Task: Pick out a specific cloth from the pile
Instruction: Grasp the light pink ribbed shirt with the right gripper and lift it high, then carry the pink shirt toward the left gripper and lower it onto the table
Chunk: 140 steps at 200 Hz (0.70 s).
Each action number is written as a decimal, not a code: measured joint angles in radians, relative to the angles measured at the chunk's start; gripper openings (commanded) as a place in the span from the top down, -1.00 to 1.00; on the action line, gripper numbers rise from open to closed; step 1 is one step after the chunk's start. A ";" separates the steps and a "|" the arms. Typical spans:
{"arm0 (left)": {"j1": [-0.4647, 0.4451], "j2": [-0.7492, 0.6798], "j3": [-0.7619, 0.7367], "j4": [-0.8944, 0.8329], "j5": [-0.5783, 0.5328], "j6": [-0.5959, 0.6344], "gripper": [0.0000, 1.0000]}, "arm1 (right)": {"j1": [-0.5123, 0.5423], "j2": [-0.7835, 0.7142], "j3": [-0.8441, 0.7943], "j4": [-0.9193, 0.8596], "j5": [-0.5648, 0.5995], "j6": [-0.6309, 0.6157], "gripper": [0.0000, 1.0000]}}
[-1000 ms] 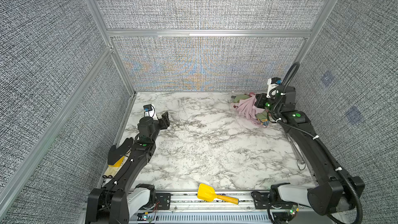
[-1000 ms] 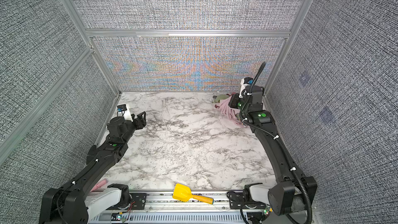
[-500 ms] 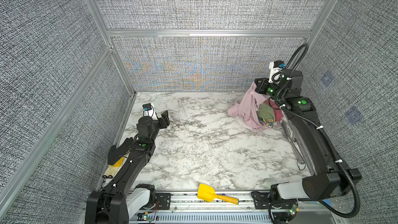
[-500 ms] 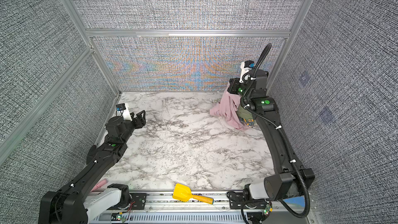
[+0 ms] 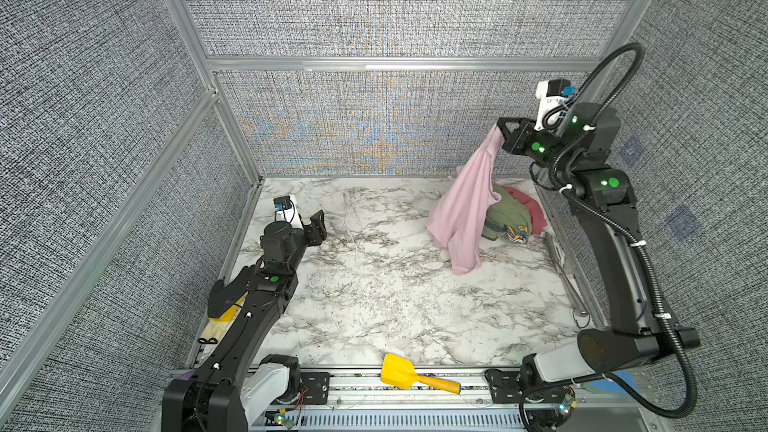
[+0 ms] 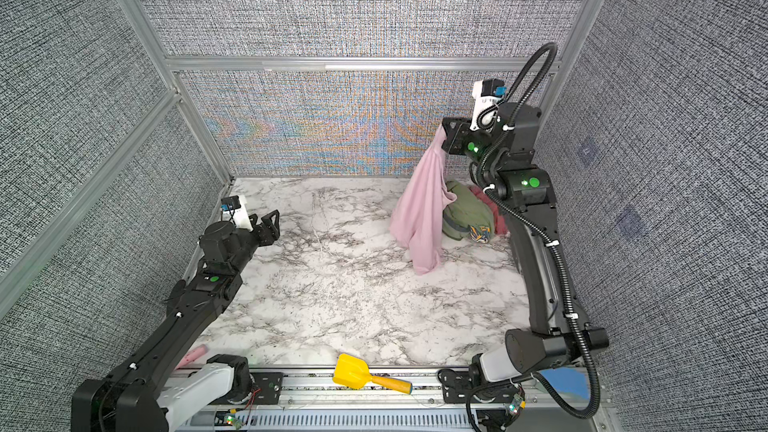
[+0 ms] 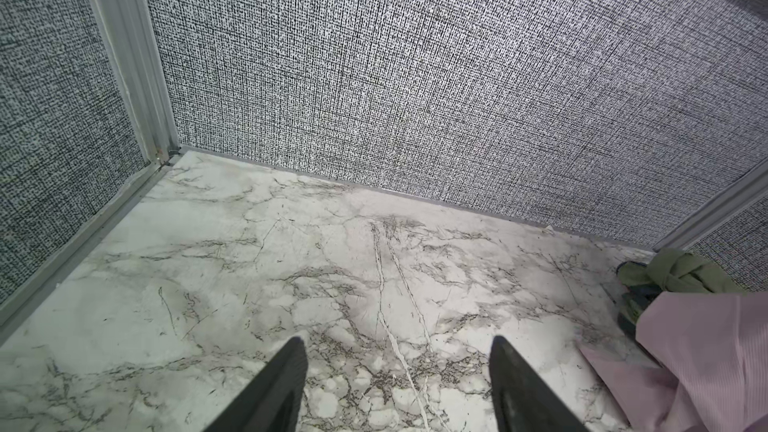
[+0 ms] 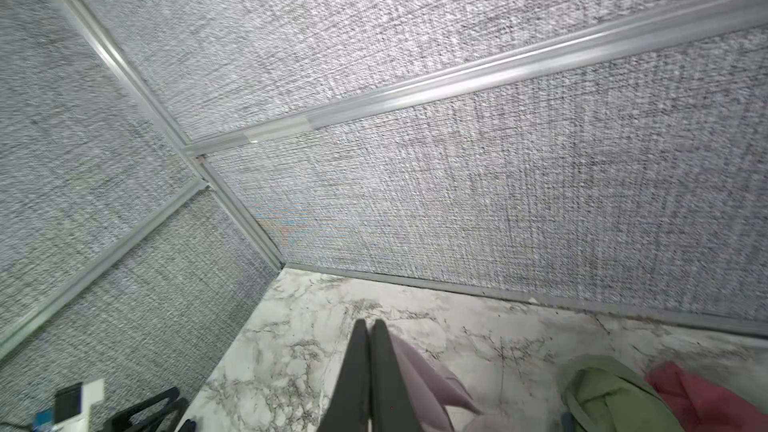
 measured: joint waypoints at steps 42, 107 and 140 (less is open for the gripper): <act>0.000 -0.040 0.086 -0.112 -0.034 0.000 -0.41 | 0.102 0.086 0.164 -0.031 -0.103 0.011 1.00; 0.000 -0.119 0.201 -0.330 -0.105 -0.012 -0.41 | 0.277 0.274 0.394 -0.089 -0.183 0.006 1.00; 0.000 -0.181 0.231 -0.426 -0.130 -0.015 -0.41 | 0.358 0.378 0.425 -0.092 -0.190 0.003 1.00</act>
